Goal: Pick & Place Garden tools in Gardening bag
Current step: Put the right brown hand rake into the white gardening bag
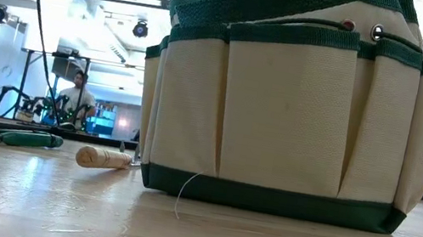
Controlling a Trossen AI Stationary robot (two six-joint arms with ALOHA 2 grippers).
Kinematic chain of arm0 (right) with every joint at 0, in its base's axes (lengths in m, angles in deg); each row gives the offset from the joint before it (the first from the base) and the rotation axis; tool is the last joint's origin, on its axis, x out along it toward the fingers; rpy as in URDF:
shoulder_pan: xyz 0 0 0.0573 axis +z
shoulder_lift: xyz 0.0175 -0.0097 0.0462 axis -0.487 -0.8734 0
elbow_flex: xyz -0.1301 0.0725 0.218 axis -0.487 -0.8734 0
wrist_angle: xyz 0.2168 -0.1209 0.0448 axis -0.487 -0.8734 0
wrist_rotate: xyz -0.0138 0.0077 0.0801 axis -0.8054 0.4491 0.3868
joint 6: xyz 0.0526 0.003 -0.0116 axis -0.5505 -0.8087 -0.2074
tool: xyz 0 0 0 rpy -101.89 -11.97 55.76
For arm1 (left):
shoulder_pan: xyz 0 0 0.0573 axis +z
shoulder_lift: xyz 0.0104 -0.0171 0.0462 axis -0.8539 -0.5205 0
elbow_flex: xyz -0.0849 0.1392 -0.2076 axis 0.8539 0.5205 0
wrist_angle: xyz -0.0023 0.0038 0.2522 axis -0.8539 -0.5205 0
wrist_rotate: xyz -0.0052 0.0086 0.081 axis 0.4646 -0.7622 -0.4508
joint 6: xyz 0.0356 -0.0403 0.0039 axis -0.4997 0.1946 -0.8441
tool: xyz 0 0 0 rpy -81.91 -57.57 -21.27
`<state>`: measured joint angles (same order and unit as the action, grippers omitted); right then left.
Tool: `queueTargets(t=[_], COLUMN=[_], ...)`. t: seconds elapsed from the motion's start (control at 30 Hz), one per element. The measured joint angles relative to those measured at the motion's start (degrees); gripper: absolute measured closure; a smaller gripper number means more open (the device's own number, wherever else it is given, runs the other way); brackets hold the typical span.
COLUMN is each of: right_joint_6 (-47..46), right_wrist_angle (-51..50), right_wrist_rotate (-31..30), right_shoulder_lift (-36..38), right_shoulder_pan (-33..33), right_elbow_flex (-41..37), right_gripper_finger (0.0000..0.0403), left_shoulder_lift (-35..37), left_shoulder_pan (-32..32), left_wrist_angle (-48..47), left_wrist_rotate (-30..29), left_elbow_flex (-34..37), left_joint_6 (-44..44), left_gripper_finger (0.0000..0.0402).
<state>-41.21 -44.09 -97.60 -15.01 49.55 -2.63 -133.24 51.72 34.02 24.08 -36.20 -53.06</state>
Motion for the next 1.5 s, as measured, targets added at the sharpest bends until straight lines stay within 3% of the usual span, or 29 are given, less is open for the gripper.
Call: queueTargets(t=[0.57,0.67,0.73,1.1,1.37,1.5], right_joint_6=[5.5,5.7,5.4,1.4,0.8,-0.5], right_wrist_angle=[-9.3,-13.2,-16.0,-17.5,-17.5,-17.5], right_wrist_rotate=[-0.6,-3.7,-7.0,-7.2,-5.9,-2.3], right_shoulder_lift=[-10.6,-11.1,-11.3,-11.4,-11.4,-11.4], right_shoulder_pan=[-0.2,-0.2,-0.2,-0.9,-1.1,-2.1], right_elbow_flex=[14.5,16.8,17.4,17.5,17.6,17.8], right_gripper_finger=[0.0242,0.0249,0.0252,0.0243,0.0244,0.0243], left_shoulder_lift=[0.0,0.0,0.0,0.0,0.0,0.0], left_shoulder_pan=[-0.1,-0.1,-0.1,-0.1,-0.1,-0.1], left_wrist_angle=[-1.4,-1.4,-1.5,-2.4,-2.6,-2.6], left_wrist_rotate=[3.1,4.2,5.9,5.3,4.9,4.9], left_elbow_flex=[0.1,0.0,0.0,0.0,0.0,0.0], left_joint_6=[0.9,1.0,1.0,1.0,0.6,0.5], left_gripper_finger=[0.0336,0.0336,0.0336,0.0336,0.0336,0.0336])
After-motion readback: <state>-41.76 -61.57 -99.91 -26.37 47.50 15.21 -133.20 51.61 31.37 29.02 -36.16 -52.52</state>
